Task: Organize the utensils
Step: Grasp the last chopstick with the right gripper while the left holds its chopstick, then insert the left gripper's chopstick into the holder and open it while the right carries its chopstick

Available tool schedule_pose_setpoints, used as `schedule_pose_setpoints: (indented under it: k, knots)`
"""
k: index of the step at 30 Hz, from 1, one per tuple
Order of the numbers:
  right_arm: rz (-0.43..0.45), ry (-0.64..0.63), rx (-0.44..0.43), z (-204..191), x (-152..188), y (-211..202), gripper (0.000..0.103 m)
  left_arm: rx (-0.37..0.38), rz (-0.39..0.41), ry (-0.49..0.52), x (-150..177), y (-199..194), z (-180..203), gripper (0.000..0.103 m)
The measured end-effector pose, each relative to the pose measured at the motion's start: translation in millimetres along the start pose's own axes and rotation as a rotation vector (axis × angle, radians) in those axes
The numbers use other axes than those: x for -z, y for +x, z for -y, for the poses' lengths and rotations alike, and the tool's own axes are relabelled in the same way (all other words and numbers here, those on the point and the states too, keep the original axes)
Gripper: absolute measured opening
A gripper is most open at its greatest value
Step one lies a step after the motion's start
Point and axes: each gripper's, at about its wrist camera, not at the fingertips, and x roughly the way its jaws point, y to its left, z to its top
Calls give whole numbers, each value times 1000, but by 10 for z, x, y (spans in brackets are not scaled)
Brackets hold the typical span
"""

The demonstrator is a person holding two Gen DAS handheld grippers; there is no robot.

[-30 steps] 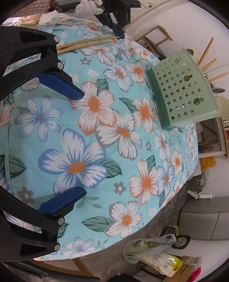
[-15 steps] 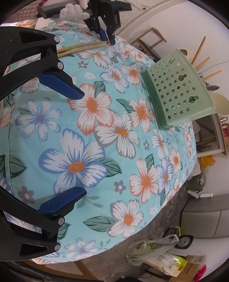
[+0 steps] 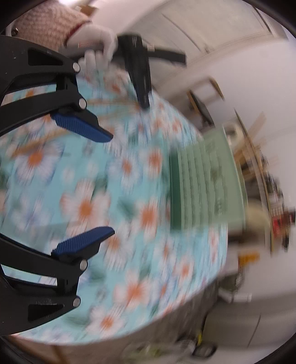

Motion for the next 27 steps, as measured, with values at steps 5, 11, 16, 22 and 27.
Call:
schedule_pose_setpoints:
  k: [5, 11, 16, 22, 27]
  knots:
    - [-105, -109, -124, -457, -136, 426, 45, 15, -6, 6, 6, 33, -43, 13]
    - [-249, -269, -152, -795, -38, 871, 28, 29, -7, 10, 16, 48, -63, 13]
    - [-288, -274, -125, -767, 36, 963, 5, 39, -2, 15, 33, 26, -29, 13]
    - [-236, -158, -15, -340, -17, 743, 4, 90, -13, 47, 77, 20, 175, 11]
    - [-241, 25, 74, 239, 58, 556, 4, 141, -42, 98, 178, 61, 398, 11]
